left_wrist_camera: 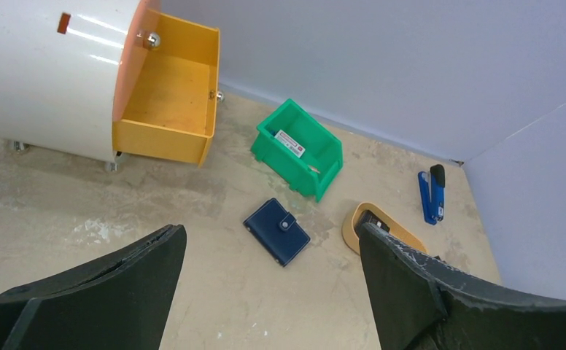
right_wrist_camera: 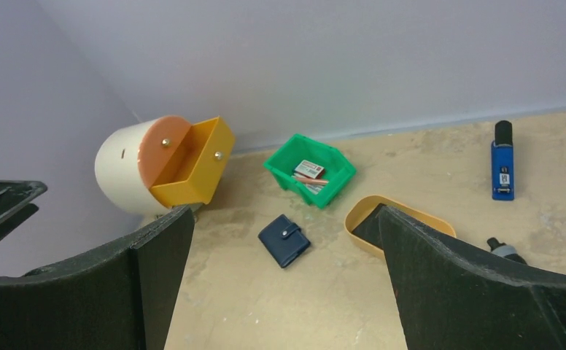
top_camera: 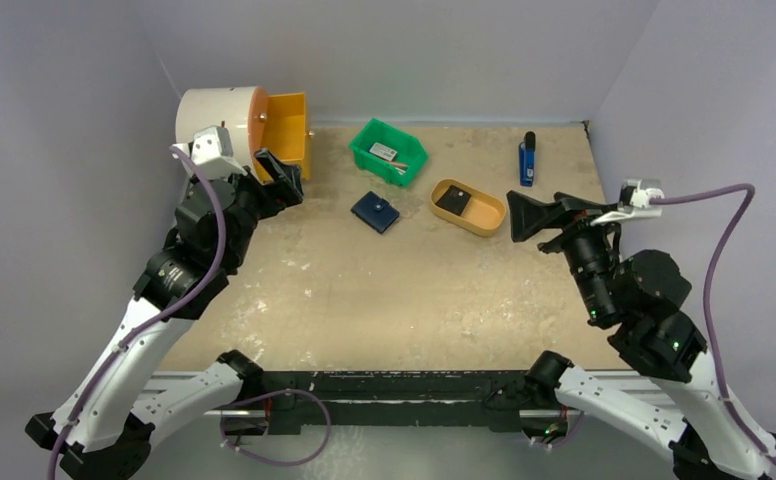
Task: Put the credit cards into the card holder
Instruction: Reset both arms
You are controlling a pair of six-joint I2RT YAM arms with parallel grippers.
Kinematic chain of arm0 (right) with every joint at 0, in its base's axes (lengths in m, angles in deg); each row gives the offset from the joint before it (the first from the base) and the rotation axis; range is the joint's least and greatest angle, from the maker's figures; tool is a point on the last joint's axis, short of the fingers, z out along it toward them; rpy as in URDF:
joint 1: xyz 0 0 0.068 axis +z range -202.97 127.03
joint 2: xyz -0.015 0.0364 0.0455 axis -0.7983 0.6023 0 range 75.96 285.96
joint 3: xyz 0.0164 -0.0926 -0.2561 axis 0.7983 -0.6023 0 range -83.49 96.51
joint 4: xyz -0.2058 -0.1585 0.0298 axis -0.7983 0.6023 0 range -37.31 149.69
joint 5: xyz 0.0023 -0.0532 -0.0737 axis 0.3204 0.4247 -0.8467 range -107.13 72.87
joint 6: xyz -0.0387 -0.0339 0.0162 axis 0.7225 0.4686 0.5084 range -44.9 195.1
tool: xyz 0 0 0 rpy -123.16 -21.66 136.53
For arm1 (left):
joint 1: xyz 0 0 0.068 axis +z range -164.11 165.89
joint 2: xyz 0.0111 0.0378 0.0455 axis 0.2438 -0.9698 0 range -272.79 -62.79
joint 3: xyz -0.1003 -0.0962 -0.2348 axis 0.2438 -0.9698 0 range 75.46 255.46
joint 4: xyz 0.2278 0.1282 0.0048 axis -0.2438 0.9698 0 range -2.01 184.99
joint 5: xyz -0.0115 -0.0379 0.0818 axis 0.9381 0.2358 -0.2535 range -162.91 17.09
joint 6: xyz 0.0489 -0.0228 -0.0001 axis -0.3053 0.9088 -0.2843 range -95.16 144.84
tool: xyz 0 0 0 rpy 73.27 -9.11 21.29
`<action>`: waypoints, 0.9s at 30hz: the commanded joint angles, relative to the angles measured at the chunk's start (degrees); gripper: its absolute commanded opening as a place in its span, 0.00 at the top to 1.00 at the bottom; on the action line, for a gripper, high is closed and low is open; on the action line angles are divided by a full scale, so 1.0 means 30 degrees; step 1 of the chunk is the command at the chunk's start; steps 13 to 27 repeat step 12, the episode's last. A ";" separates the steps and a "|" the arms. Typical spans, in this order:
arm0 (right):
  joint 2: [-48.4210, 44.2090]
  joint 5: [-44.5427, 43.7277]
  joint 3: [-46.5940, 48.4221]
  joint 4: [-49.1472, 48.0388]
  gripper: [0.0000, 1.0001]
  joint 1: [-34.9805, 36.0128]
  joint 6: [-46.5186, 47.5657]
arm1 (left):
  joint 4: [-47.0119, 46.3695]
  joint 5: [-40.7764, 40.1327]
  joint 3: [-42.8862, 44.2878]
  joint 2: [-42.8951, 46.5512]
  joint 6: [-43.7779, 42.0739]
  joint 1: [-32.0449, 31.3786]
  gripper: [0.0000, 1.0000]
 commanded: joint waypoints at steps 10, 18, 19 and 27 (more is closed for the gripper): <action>0.2255 -0.4301 0.0626 0.2032 0.01 -0.0008 -0.4694 | 0.0034 -0.0557 -0.0499 0.0773 0.0368 -0.0002 0.10; 0.1290 -0.3577 -0.0579 -0.0283 0.01 -0.0008 -0.3304 | 0.0210 -0.0893 -0.0427 0.0872 0.0516 0.0000 0.10; 0.1290 -0.3577 -0.0579 -0.0283 0.01 -0.0008 -0.3304 | 0.0210 -0.0893 -0.0427 0.0872 0.0516 0.0000 0.10; 0.1290 -0.3577 -0.0579 -0.0283 0.01 -0.0008 -0.3304 | 0.0210 -0.0893 -0.0427 0.0872 0.0516 0.0000 0.10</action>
